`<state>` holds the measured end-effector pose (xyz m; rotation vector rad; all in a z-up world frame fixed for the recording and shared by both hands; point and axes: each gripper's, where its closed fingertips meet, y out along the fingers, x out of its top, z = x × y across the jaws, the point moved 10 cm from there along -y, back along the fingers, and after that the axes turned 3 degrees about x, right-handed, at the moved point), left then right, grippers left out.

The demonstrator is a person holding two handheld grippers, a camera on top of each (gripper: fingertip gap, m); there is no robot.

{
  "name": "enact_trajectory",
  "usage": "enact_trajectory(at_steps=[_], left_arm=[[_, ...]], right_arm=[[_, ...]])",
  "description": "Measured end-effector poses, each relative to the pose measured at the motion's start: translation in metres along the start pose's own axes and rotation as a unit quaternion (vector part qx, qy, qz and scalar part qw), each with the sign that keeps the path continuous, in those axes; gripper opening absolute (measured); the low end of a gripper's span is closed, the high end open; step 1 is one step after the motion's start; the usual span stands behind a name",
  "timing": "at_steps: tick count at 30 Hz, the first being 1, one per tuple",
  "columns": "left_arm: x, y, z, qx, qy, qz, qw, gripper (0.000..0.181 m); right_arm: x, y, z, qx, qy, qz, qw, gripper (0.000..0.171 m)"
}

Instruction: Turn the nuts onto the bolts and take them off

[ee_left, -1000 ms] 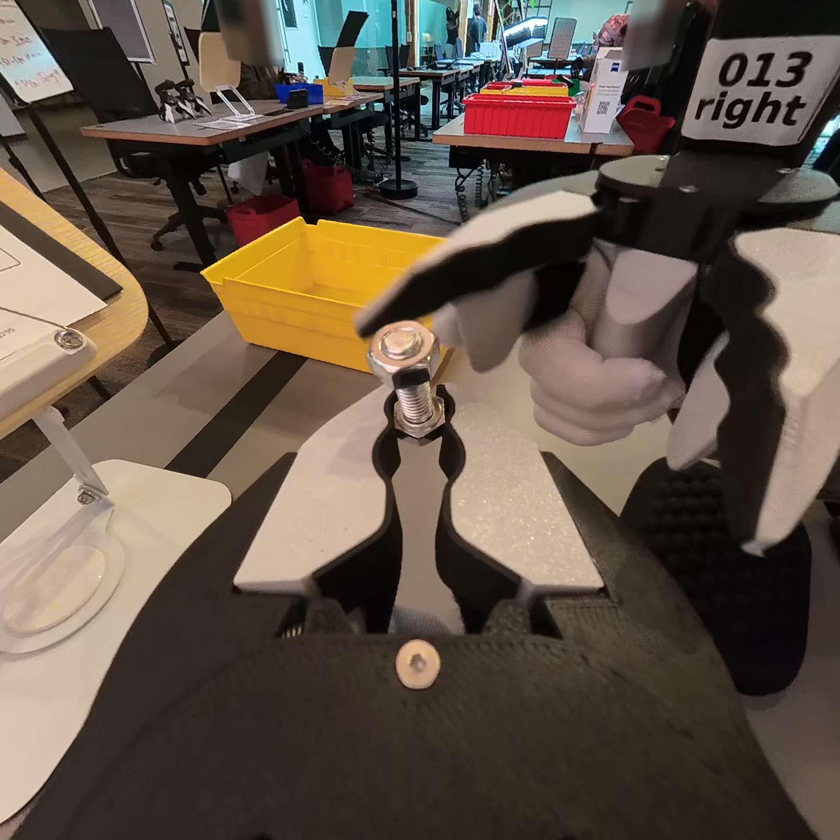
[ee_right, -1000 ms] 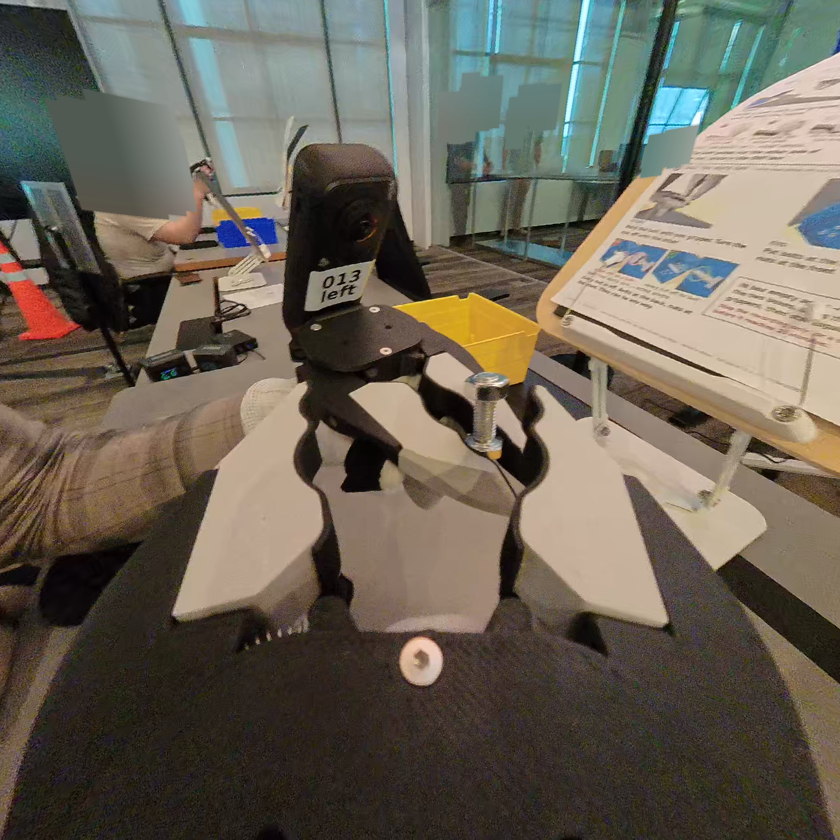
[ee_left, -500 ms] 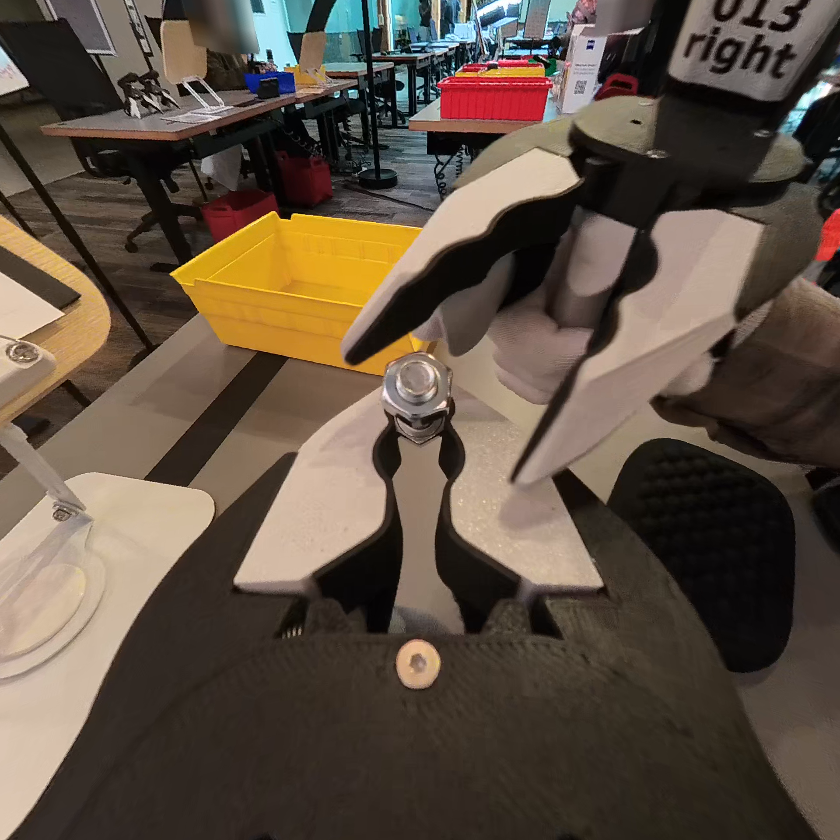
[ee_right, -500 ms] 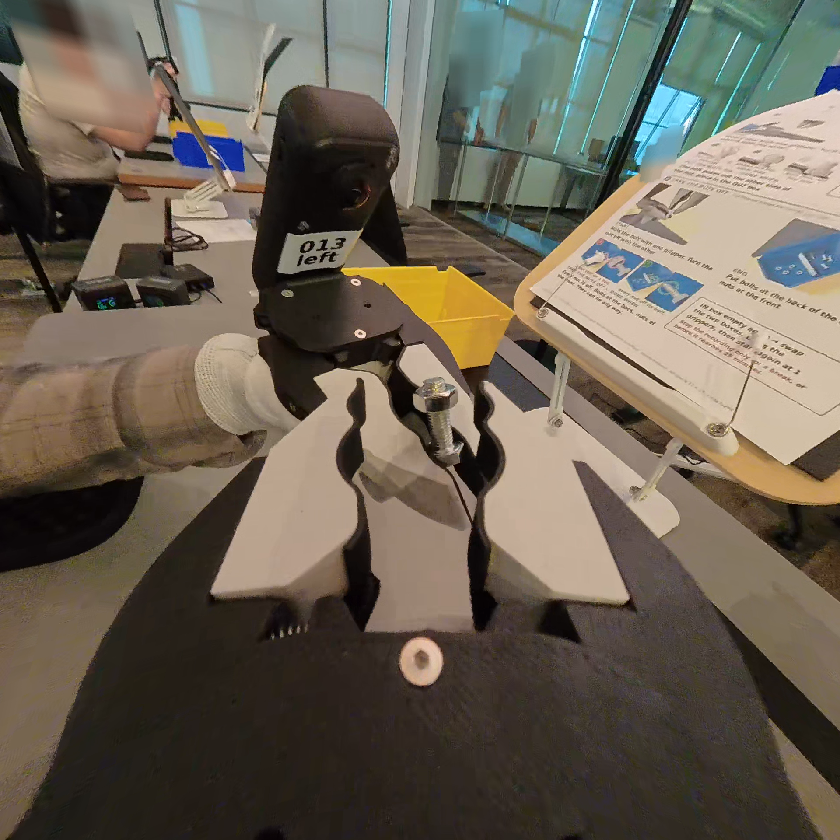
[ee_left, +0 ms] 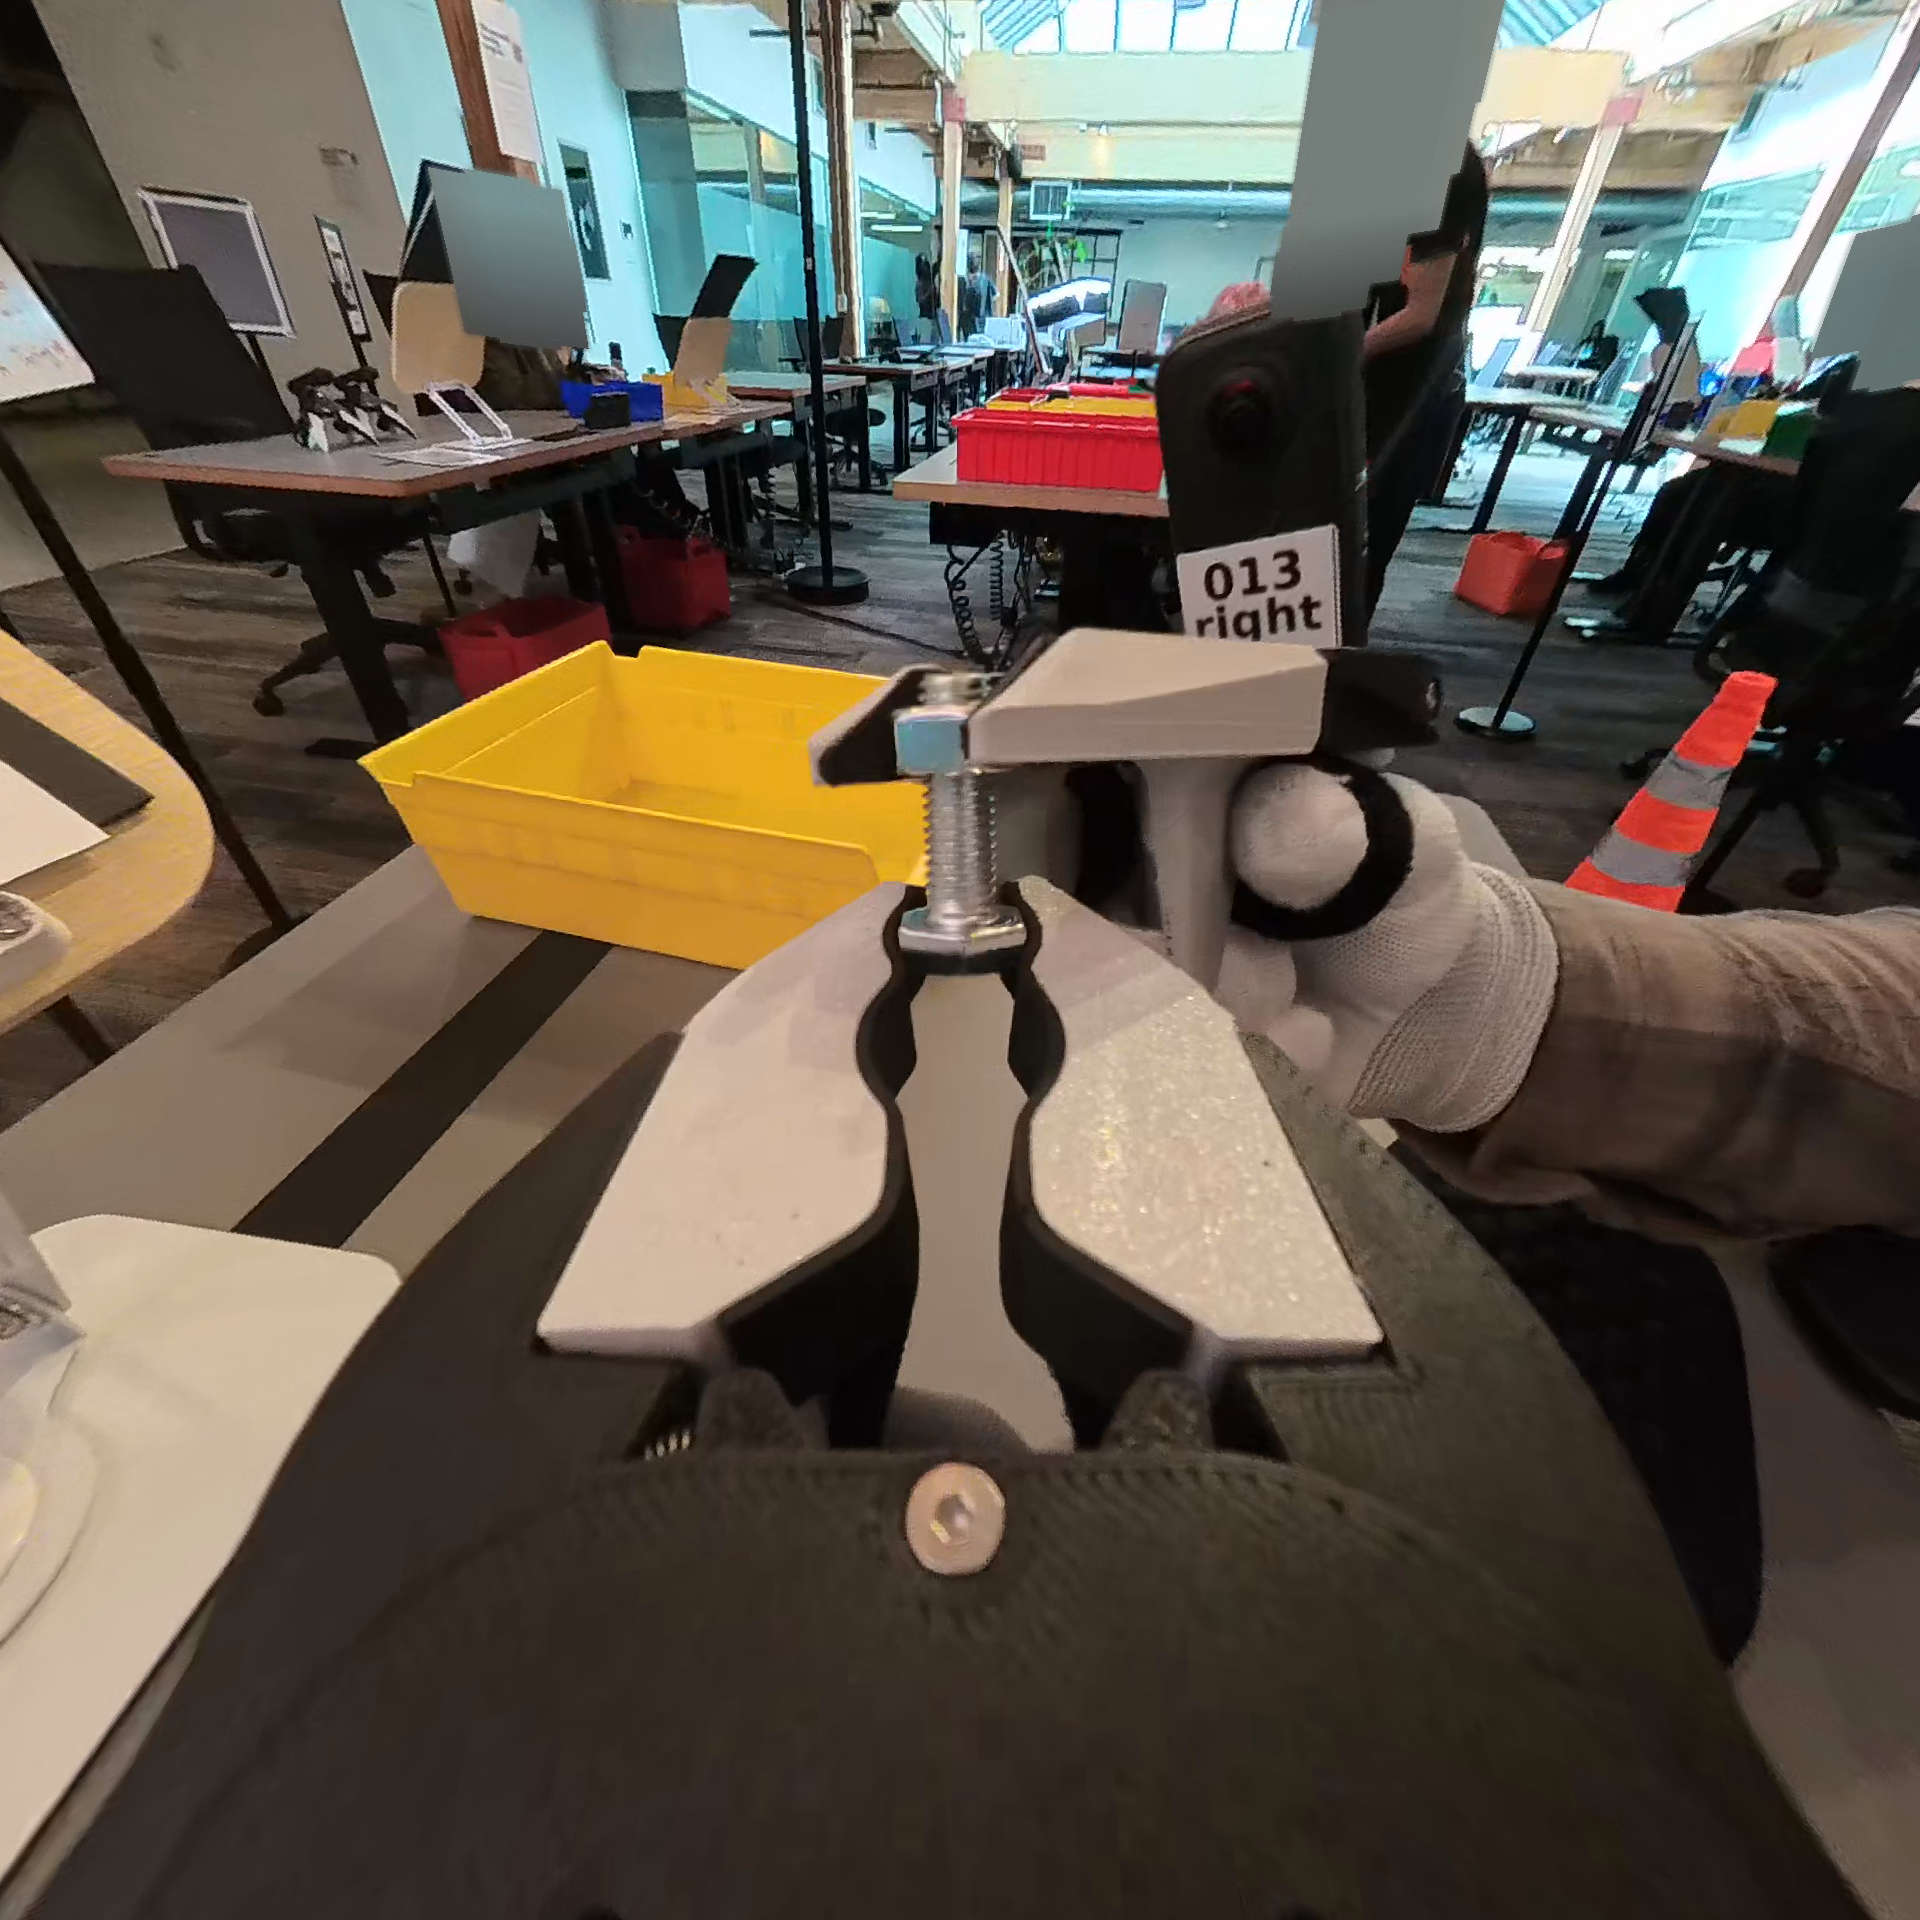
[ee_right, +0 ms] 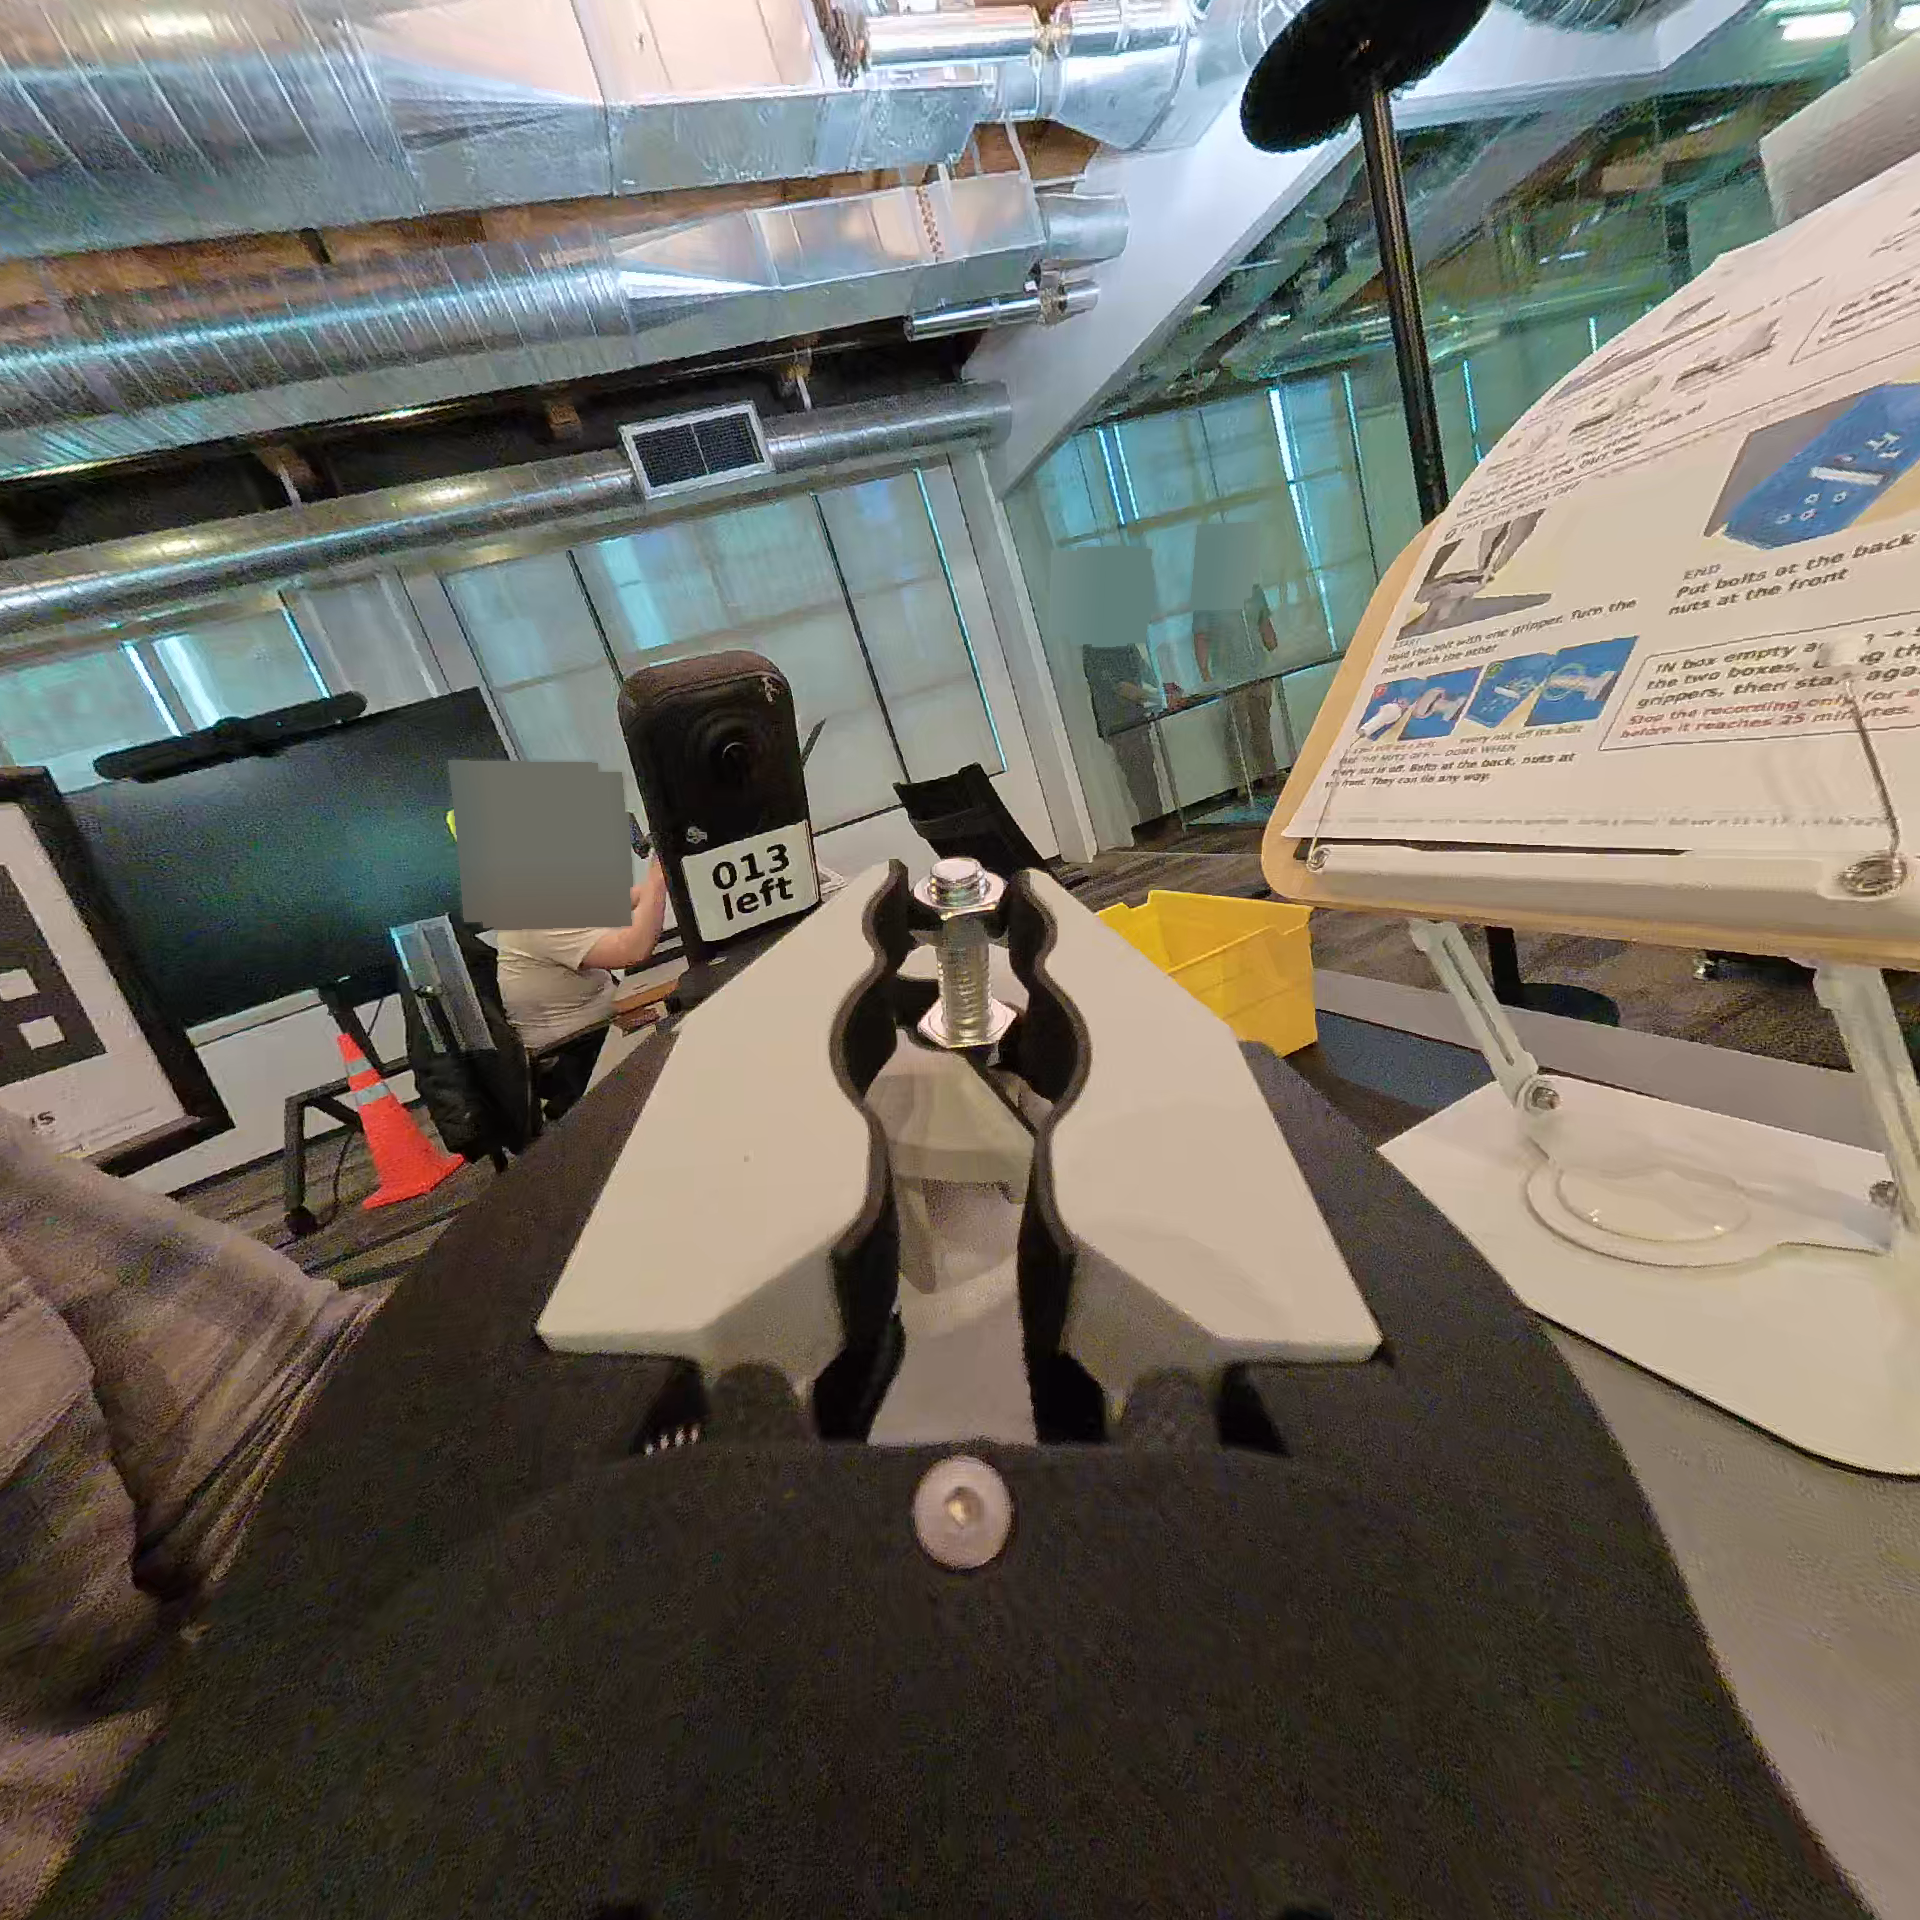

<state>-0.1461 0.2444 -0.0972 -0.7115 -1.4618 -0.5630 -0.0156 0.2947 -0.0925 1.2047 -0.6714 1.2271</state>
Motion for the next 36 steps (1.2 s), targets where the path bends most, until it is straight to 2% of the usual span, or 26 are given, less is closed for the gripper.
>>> enact_trajectory(at_steps=[11,16,17,18,19,22,28,29,30,33,35,36], left_arm=[[-0.002,0.004,-0.003,0.014,0.021,0.016,1.0,0.015],[-0.003,0.005,-0.003,0.011,0.018,0.017,1.0,0.014],[-0.003,0.006,-0.003,0.011,0.02,0.022,1.0,0.014],[-0.004,0.006,-0.003,0.012,0.023,0.027,0.999,0.014],[-0.004,0.006,-0.004,0.013,0.024,0.032,0.999,0.014],[-0.004,0.007,-0.003,0.024,0.023,0.046,0.998,0.014],[-0.008,0.008,0.002,0.04,0.01,0.06,0.997,0.014],[-0.008,0.007,0.005,0.049,0.006,0.06,0.997,0.014],[-0.007,0.006,0.005,0.043,0.003,0.06,0.997,0.014],[-0.005,0.005,0.003,0.048,0.014,0.063,0.997,0.014],[-0.003,0.006,0.001,0.045,0.017,0.062,0.997,0.014],[-0.003,0.007,0.0,0.044,0.016,0.061,0.997,0.014]], right_arm=[[0.005,0.002,0.006,-0.029,-0.068,0.085,0.994,0.017],[0.005,0.001,0.006,-0.03,-0.07,0.085,0.994,0.017],[0.005,0.001,0.006,-0.033,-0.071,0.084,0.993,0.021],[0.005,0.001,0.005,-0.044,-0.077,0.092,0.992,0.051],[0.006,0.001,0.006,-0.054,-0.088,0.101,0.99,0.062],[0.01,-0.004,0.012,-0.061,-0.113,0.12,0.985,0.07],[0.008,-0.01,0.032,-0.049,-0.132,0.148,0.979,0.056],[0.009,-0.013,0.047,0.067,-0.108,0.146,0.981,0.0],[0.014,-0.016,0.056,0.131,-0.064,0.12,0.982,0.0],[0.021,-0.022,0.05,0.084,-0.082,0.116,0.986,0.001],[0.022,-0.024,0.041,0.046,-0.08,0.112,0.989,0.019],[0.022,-0.024,0.04,0.042,-0.081,0.118,0.989,0.021]])
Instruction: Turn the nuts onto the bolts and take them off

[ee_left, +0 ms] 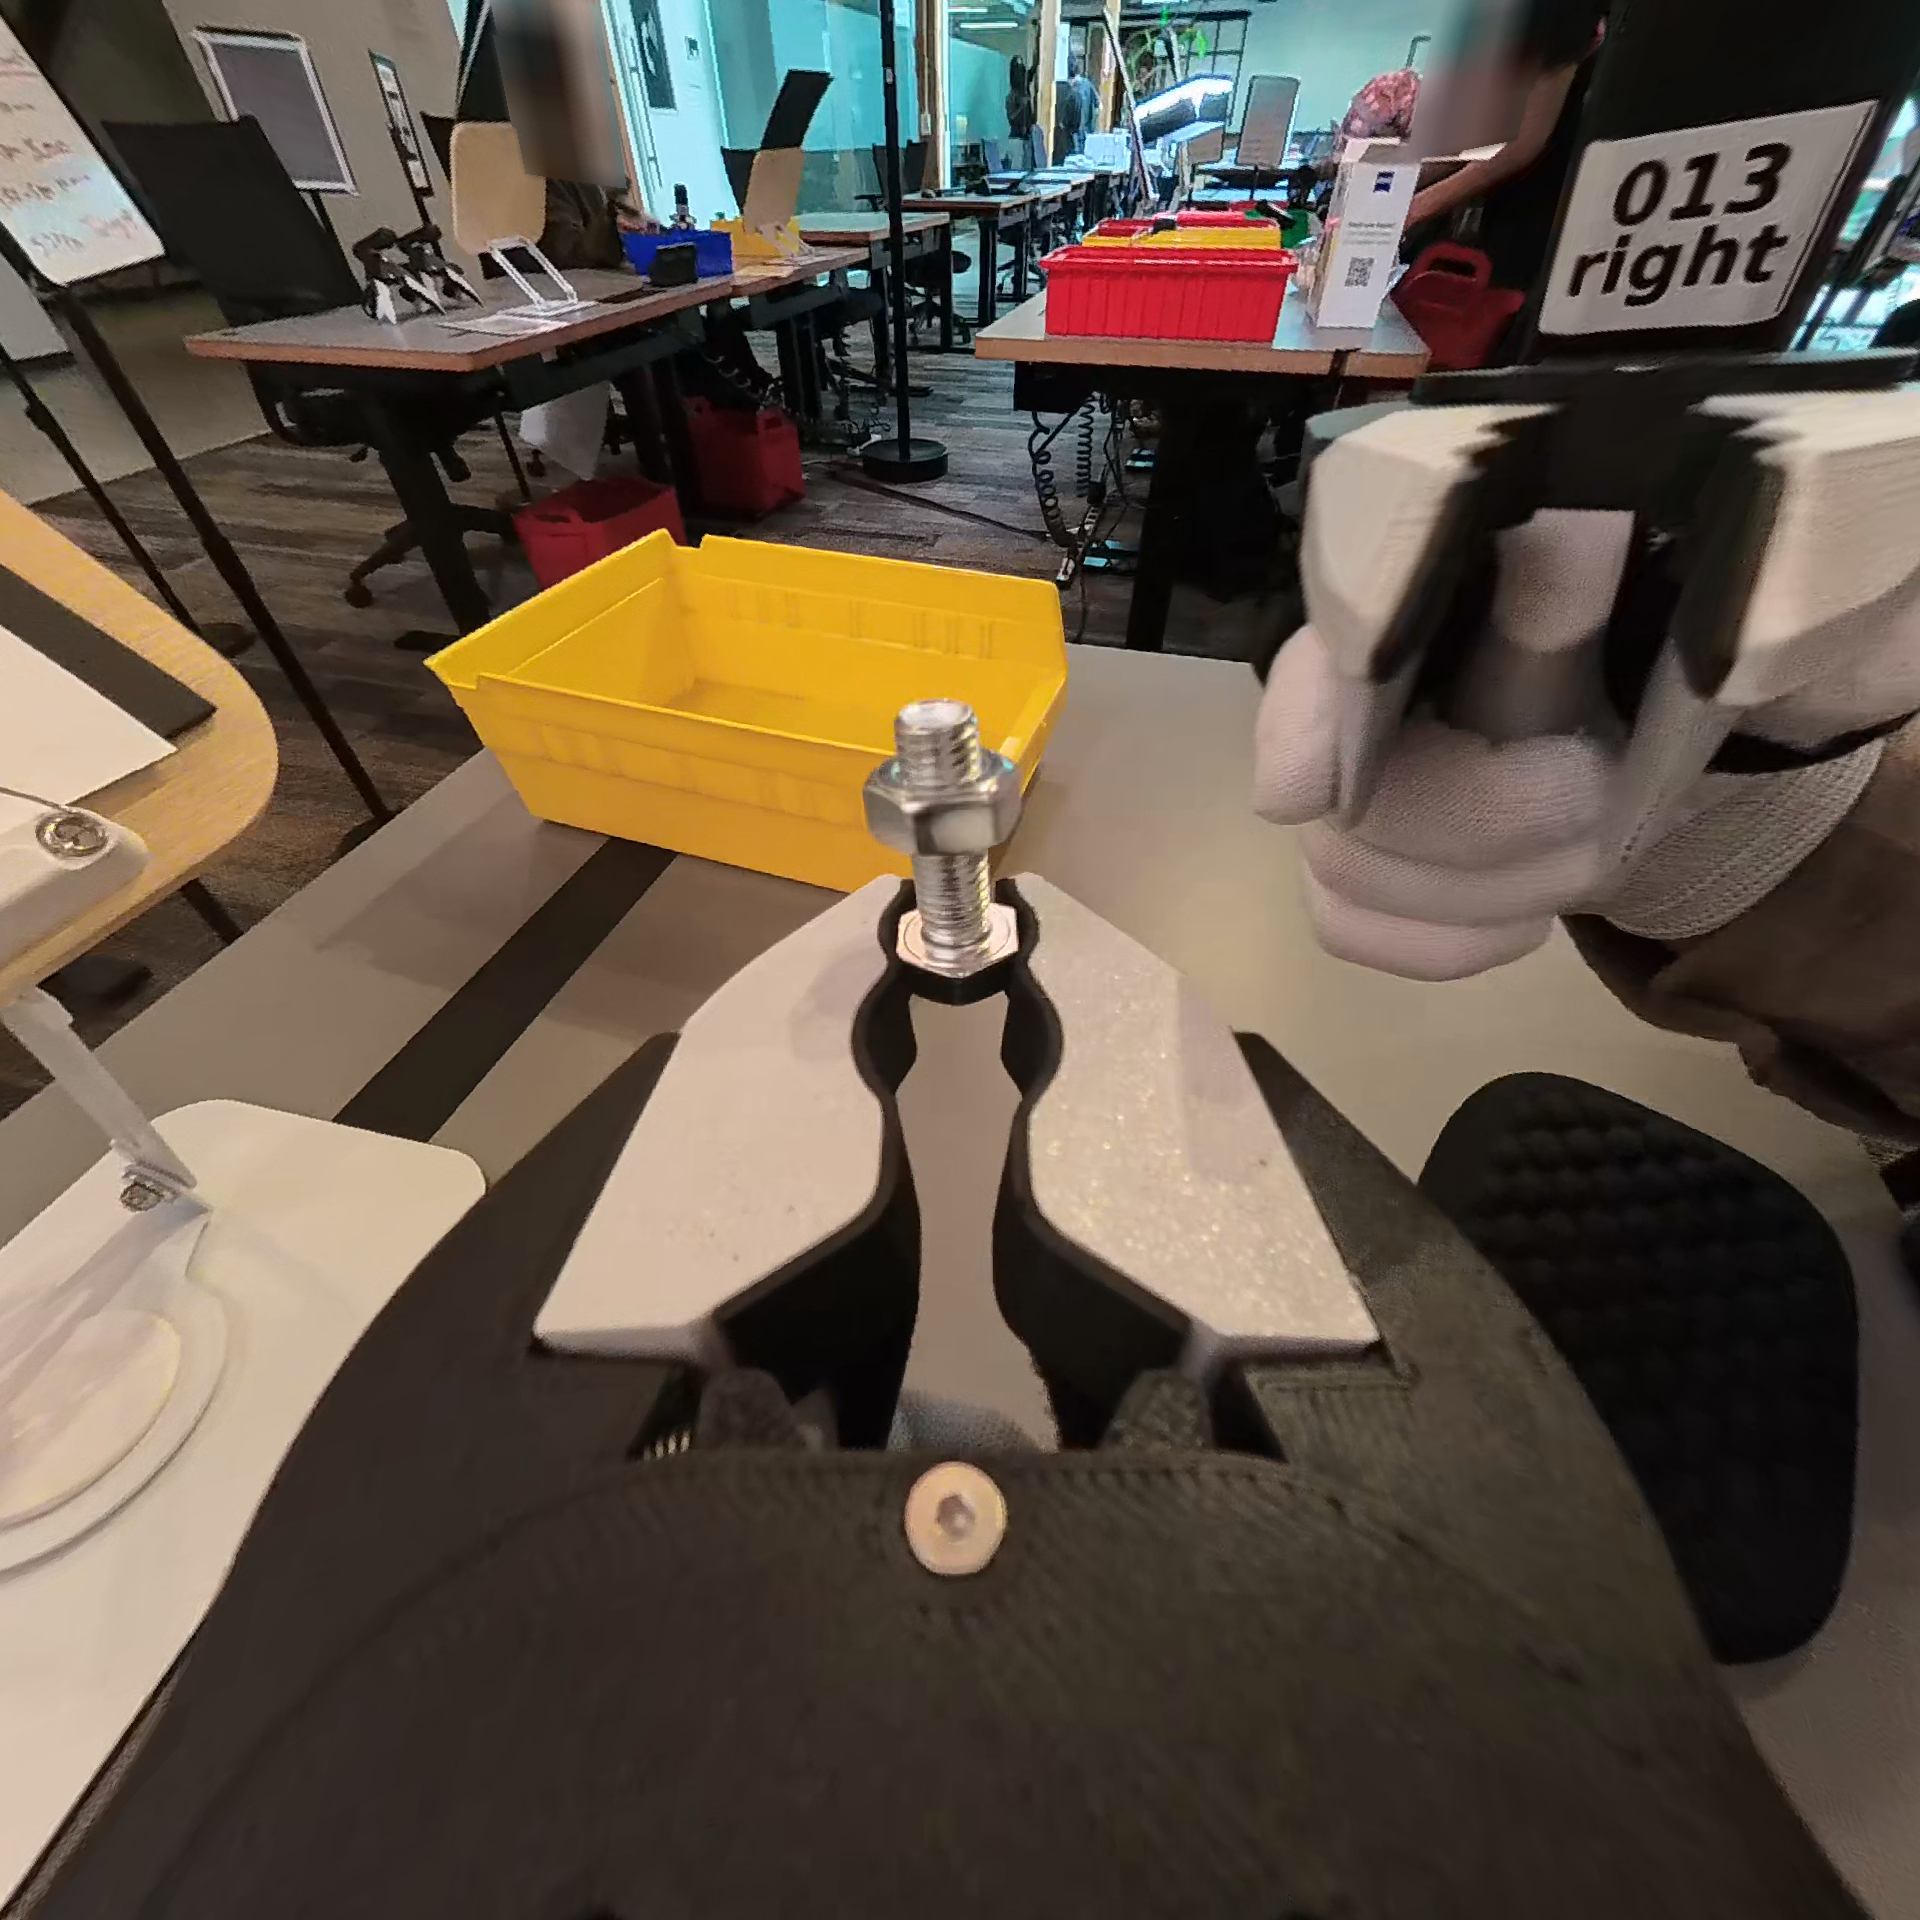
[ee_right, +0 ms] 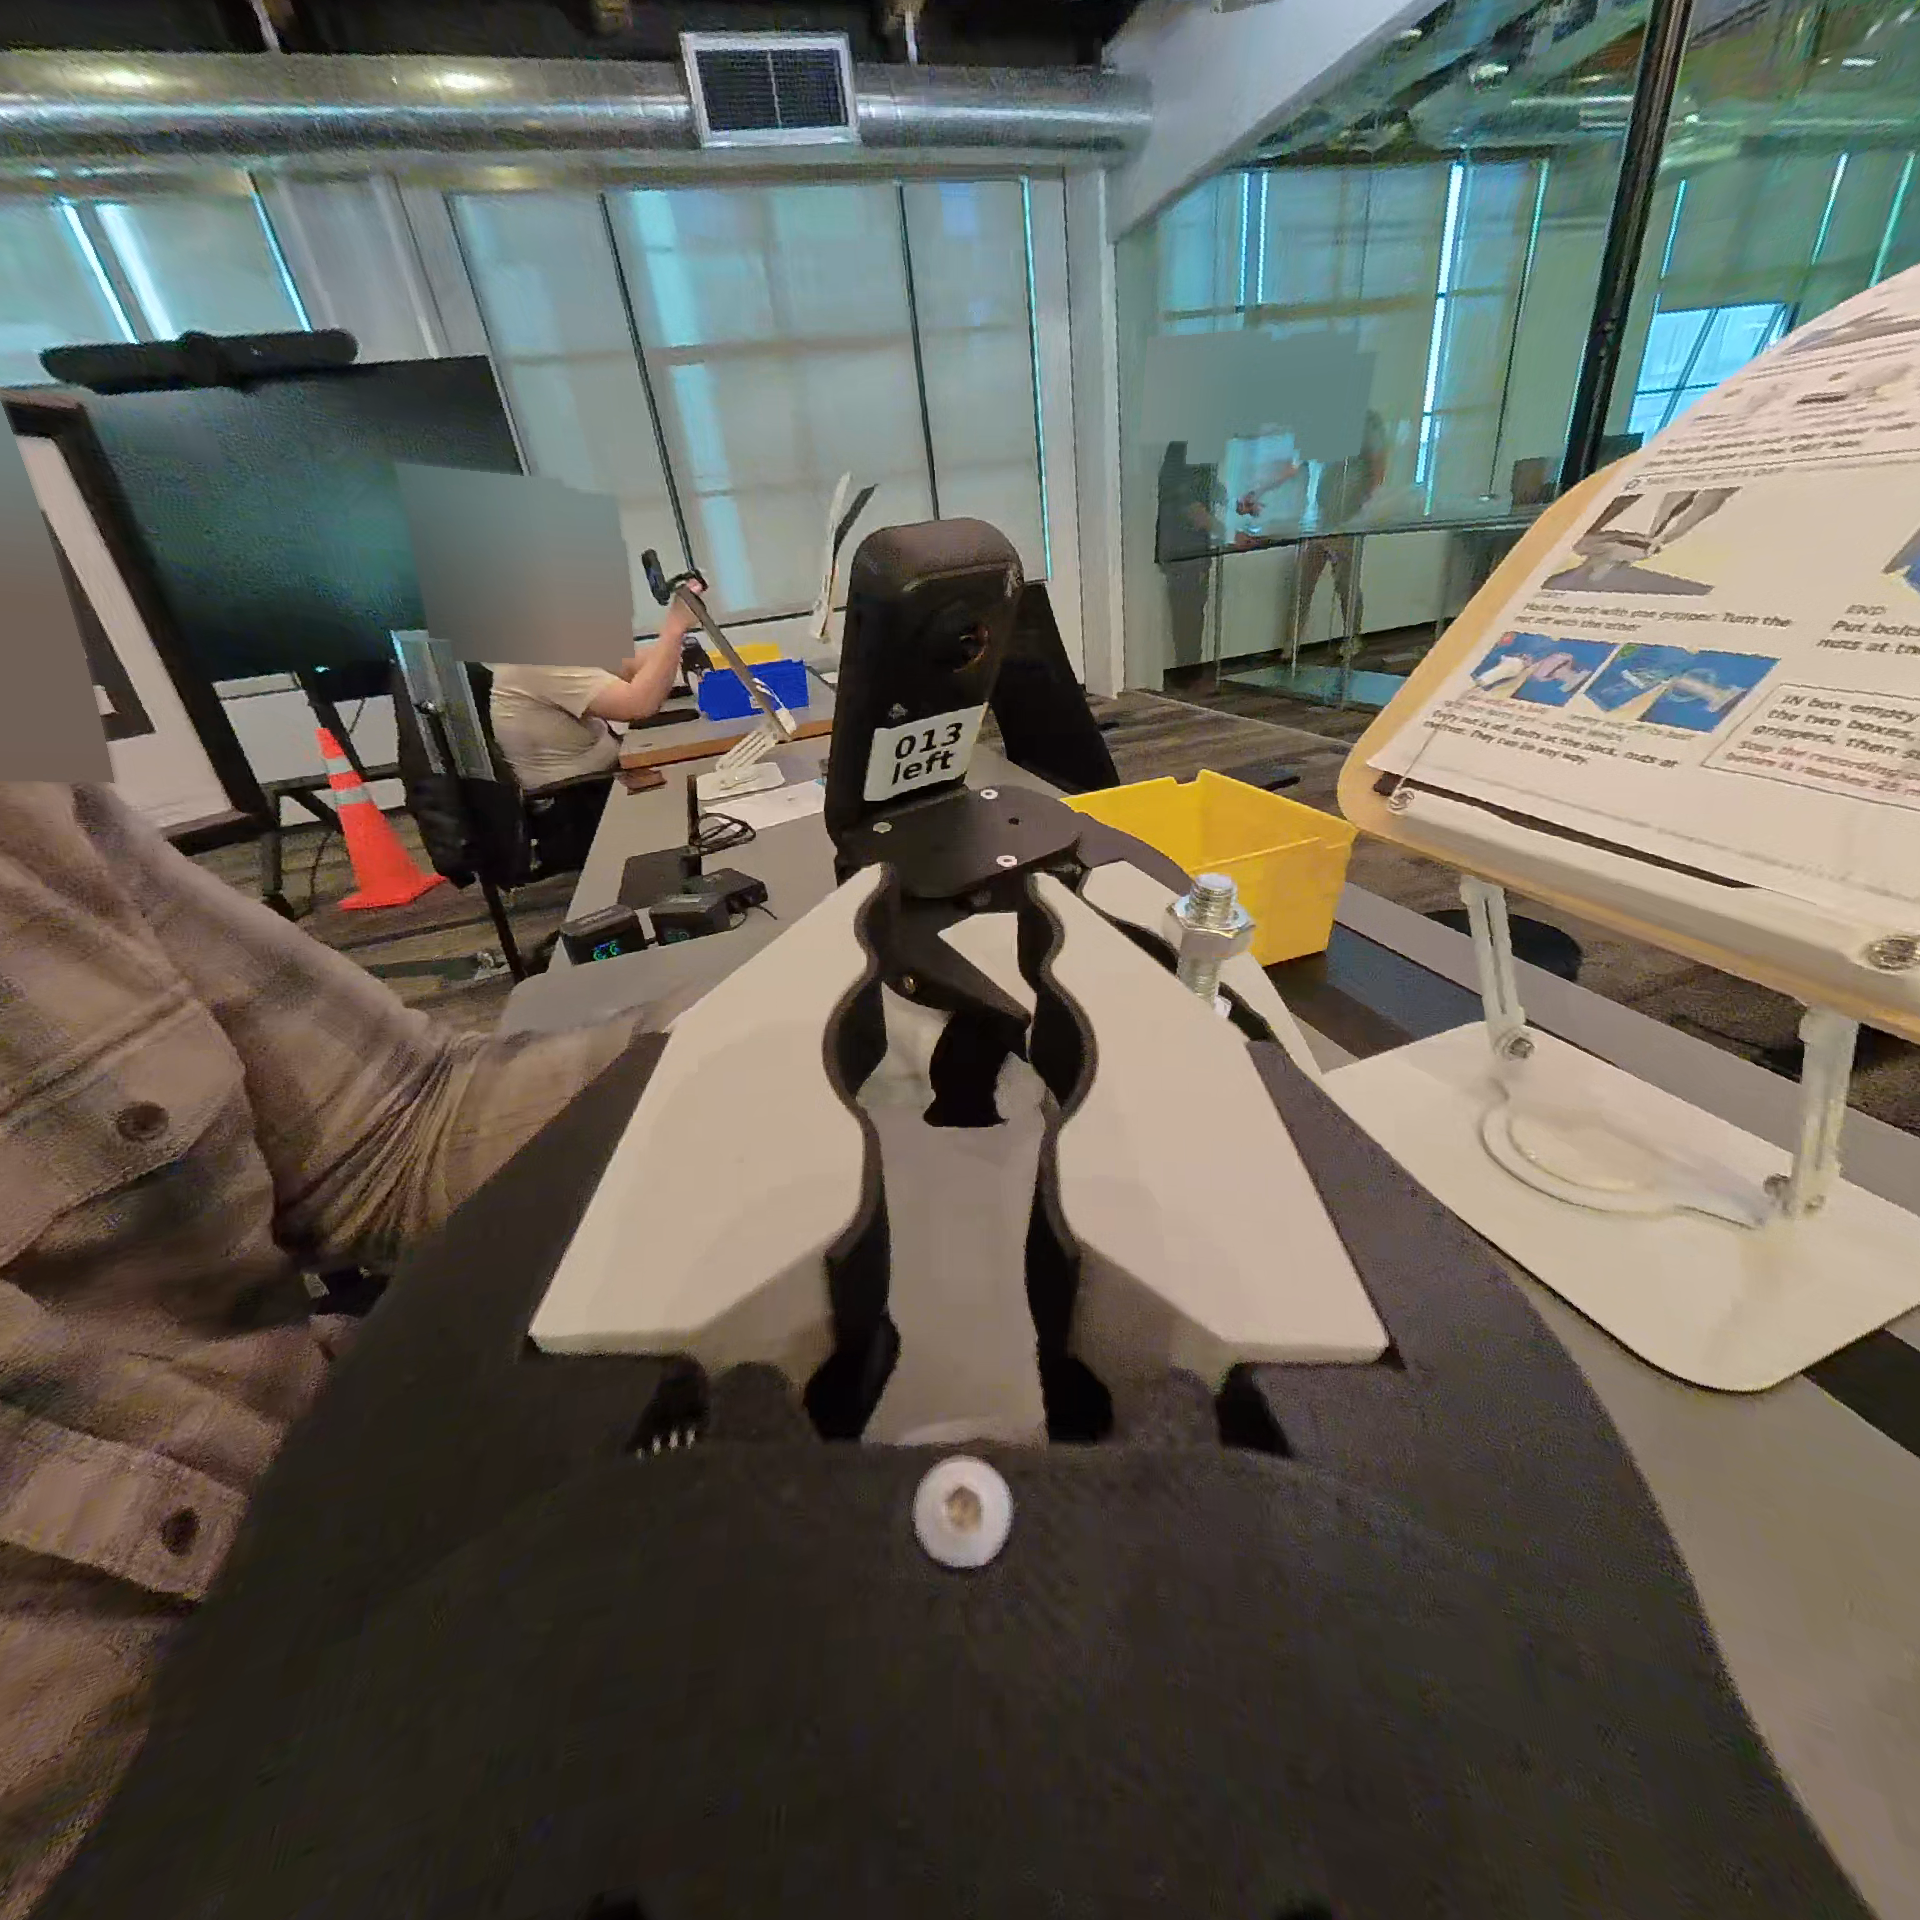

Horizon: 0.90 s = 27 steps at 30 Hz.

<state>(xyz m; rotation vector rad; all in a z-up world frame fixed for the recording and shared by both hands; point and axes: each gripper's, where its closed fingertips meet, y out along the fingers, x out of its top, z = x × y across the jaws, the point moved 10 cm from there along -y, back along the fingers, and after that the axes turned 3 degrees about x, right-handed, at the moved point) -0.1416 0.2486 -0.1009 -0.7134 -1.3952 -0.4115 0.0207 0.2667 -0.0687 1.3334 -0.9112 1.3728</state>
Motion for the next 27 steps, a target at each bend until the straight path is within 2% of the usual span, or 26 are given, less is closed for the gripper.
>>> enact_trajectory(at_steps=[2,5,9,11,13,16,23,25,27], left_arm=[[0.0,0.0,0.0,0.0,-0.001,-0.001,1.0,0.014],[0.001,-0.002,0.001,-0.003,-0.008,-0.007,1.0,0.014],[0.001,-0.001,-0.001,-0.012,-0.002,-0.006,1.0,0.014],[0.002,0.0,-0.005,-0.024,0.008,-0.01,1.0,0.014],[0.002,0.001,-0.009,-0.03,0.016,-0.009,0.999,0.014],[0.004,0.001,-0.014,-0.035,0.03,-0.015,0.999,0.014],[0.011,0.002,-0.02,-0.038,0.028,-0.026,0.999,0.014],[0.014,0.001,-0.022,-0.022,0.034,-0.022,0.999,0.029],[0.019,-0.003,-0.021,0.0,0.047,-0.019,0.999,0.06]], right_arm=[[-0.002,0.001,-0.001,-0.024,-0.016,0.013,1.0,0.025],[-0.004,0.0,-0.004,-0.048,-0.026,0.018,0.998,0.019],[-0.008,0.002,-0.013,-0.113,-0.045,0.044,0.992,0.043],[-0.011,0.009,-0.016,-0.131,-0.068,0.068,0.987,0.047],[-0.014,0.017,-0.017,-0.122,-0.066,0.074,0.988,0.043],[-0.018,0.023,-0.02,-0.12,-0.063,0.062,0.989,0.017],[-0.019,0.015,-0.021,-0.091,-0.037,-0.002,0.995,0.014],[-0.015,0.01,-0.021,-0.082,-0.022,-0.037,0.996,0.014],[-0.006,0.001,-0.023,-0.082,-0.022,-0.065,0.994,0.015]])
